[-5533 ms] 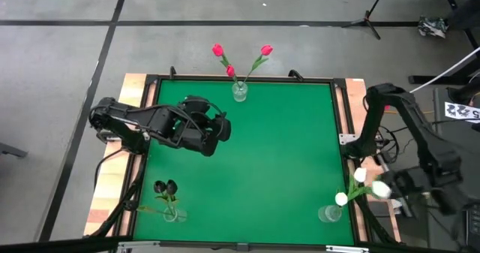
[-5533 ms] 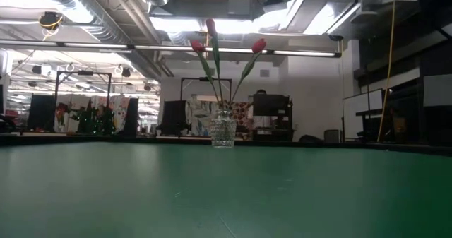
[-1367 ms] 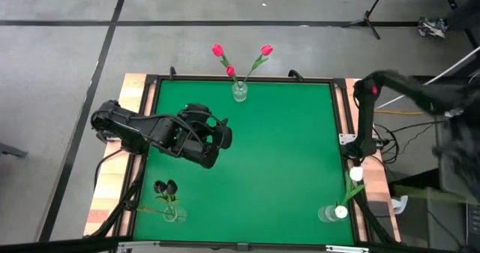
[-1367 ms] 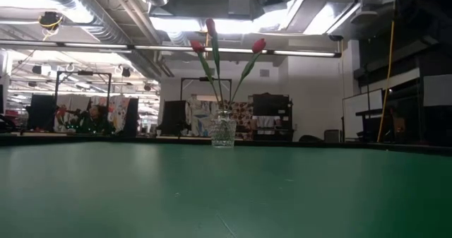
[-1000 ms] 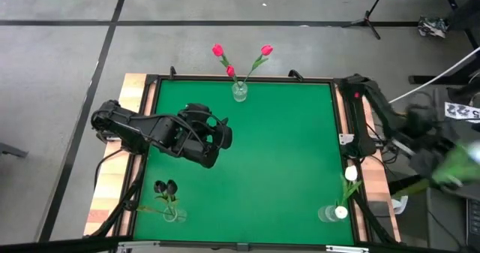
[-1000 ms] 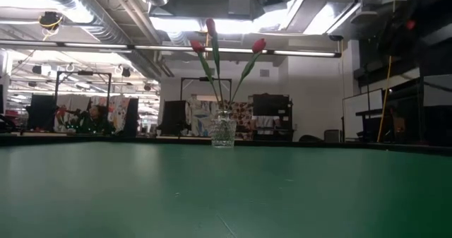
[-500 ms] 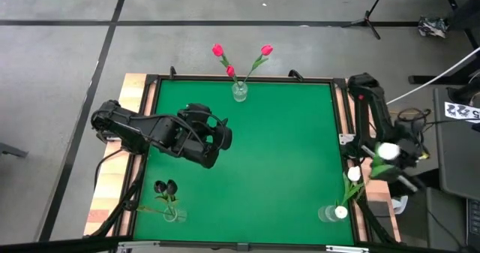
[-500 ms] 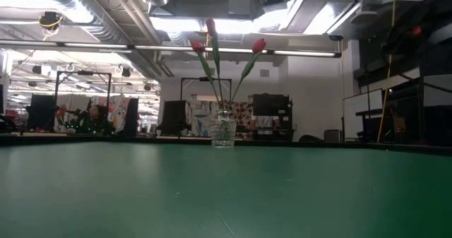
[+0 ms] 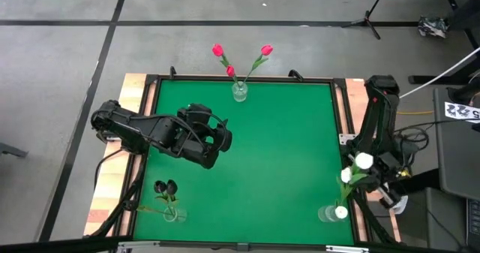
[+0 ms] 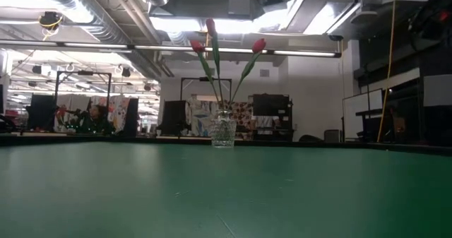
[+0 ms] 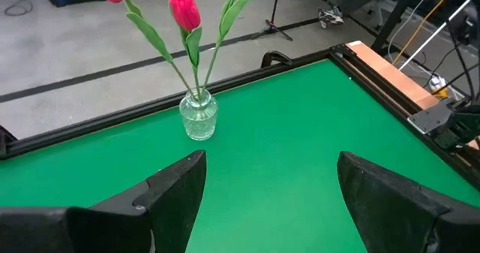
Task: Sort flowers into vase by color
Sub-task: Put the white flower into the bottom right transparent vase
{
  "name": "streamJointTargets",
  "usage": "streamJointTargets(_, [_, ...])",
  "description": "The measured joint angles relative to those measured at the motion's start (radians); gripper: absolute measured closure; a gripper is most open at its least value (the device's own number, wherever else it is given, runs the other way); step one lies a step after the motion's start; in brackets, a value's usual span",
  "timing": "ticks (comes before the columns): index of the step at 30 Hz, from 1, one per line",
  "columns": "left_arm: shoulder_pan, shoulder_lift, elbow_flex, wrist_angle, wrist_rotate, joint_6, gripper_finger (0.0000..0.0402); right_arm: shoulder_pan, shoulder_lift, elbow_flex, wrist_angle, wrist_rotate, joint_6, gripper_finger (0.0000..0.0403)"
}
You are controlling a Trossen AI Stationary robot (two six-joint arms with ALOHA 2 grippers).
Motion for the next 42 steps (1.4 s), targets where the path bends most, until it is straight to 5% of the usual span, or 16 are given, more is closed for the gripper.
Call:
streamJointTargets(12, [0.002,0.0,0.0,0.0,0.0,0.004,0.0107,0.188,0.009,0.0,0.029,0.104,-0.042,0.0403])
streamJointTargets(37, [0.002,0.0,0.0,0.0,0.0,0.003,0.0107,0.135,0.068,-0.006,0.047,-0.029,-0.147,0.0403])
streamJointTargets(42, [0.002,0.0,0.0,0.0,0.0,0.003,0.0107,0.103,0.116,-0.009,0.044,0.044,-0.113,0.0403])
